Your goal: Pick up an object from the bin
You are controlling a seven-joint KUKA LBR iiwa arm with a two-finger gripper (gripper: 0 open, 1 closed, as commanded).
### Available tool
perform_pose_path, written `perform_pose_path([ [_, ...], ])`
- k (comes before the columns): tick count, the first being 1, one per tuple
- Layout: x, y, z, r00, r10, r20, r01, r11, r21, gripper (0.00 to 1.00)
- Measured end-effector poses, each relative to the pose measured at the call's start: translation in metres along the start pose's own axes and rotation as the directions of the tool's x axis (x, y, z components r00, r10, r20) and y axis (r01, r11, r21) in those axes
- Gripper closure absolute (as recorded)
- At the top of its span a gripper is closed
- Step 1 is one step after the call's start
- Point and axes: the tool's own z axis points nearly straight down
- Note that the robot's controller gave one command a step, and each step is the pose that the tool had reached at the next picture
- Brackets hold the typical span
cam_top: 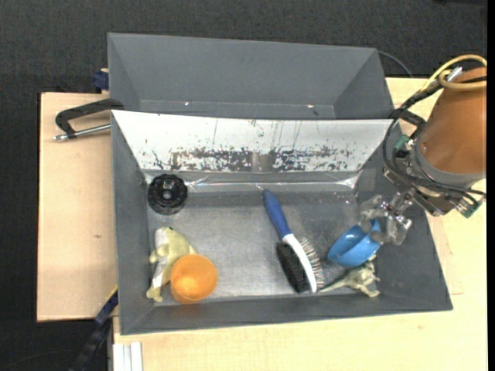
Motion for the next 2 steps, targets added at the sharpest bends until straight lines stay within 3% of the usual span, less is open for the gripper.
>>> perform_pose_path([
  [1, -0.015, 0.023, 0.089, 0.986, -0.169, 0.002, 0.169, 0.985, 0.012, 1.00],
  [2, -0.026, -0.002, -0.053, 0.988, -0.155, 0.000, 0.155, 0.988, 0.001, 1.00],
])
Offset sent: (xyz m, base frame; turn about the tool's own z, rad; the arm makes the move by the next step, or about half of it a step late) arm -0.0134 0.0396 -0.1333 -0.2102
